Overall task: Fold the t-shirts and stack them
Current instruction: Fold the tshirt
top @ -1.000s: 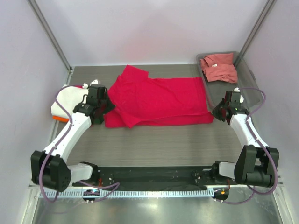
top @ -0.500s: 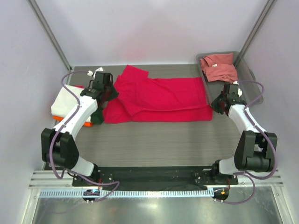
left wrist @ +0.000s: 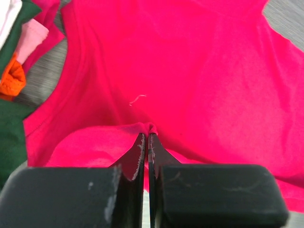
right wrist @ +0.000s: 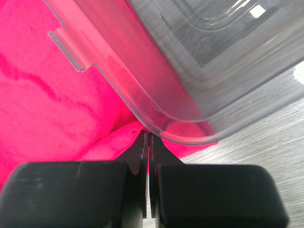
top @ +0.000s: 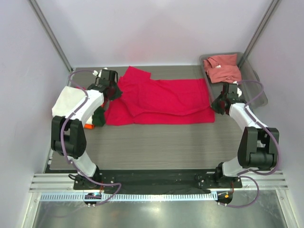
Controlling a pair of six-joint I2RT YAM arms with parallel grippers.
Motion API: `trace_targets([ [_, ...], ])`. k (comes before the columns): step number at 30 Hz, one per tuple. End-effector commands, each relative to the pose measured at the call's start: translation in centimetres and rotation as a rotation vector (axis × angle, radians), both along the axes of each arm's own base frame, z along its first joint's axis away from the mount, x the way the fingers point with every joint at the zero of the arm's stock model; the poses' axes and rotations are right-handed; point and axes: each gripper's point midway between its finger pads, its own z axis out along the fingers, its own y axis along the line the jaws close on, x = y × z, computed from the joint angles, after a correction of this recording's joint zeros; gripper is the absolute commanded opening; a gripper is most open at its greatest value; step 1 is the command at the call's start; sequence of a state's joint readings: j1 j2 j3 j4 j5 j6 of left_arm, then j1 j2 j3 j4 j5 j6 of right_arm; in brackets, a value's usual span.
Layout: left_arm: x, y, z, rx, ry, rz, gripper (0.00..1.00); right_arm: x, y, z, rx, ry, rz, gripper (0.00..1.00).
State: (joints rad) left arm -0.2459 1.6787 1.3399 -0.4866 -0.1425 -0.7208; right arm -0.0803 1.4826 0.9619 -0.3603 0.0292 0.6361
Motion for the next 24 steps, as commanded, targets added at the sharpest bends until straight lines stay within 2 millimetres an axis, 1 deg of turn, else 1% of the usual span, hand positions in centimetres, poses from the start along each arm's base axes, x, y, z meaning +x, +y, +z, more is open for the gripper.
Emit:
trace_targets([
  [1, 1.8, 0.9, 1.0, -0.006, -0.047, 0.026, 0.00, 2.6, -1.1, 2.1, -0.036, -0.090, -0.042, 0.01],
  [6, 2.4, 1.6, 0.7, -0.023, -0.052, 0.042, 0.00, 3.3, -1.2, 2.0, -0.039, -0.089, -0.052, 0.01],
  [10, 2.9, 1.7, 0.6, -0.027, -0.049, 0.044, 0.00, 3.8, -1.4, 1.6, -0.044, -0.082, -0.065, 0.01],
  [12, 3.1, 1.9, 0.1, -0.022, -0.038, 0.049, 0.00, 4.3, -1.6, 1.8, -0.049, -0.086, -0.073, 0.01],
  [14, 3.5, 1.8, 0.0, -0.024, -0.037, 0.047, 0.00, 4.5, -1.7, 1.8, -0.050, -0.085, -0.079, 0.01],
  [15, 3.6, 1.7, -0.5, -0.025, -0.026, 0.046, 0.00, 4.7, -1.7, 1.9, -0.050, -0.088, -0.081, 0.01],
  [17, 3.9, 1.4, -0.8, -0.036, -0.018, 0.036, 0.00, 4.7, -1.8, 1.5, -0.050, -0.079, -0.085, 0.01],
  [20, 4.4, 1.1, -1.3, -0.044, -0.005, 0.028, 0.00, 4.5, -2.1, 1.4, -0.061, -0.076, -0.100, 0.02],
  [21, 4.6, 1.1, -1.3, -0.045, -0.005, 0.031, 0.00, 4.2, -2.2, 1.3, -0.063, -0.073, -0.107, 0.07],
  [22, 4.7, 1.0, -1.5, -0.045, -0.002, 0.029, 0.00, 4.2, -2.3, 1.6, -0.068, -0.080, -0.111, 0.19],
  [23, 4.8, 1.1, -1.3, -0.045, -0.008, 0.030, 0.04, 4.1, -2.4, 2.2, -0.075, -0.095, -0.113, 0.24],
  [24, 4.8, 1.2, -1.3, -0.043, -0.004, 0.034, 0.09, 3.8, -2.4, 2.4, -0.079, -0.101, -0.113, 0.32],
])
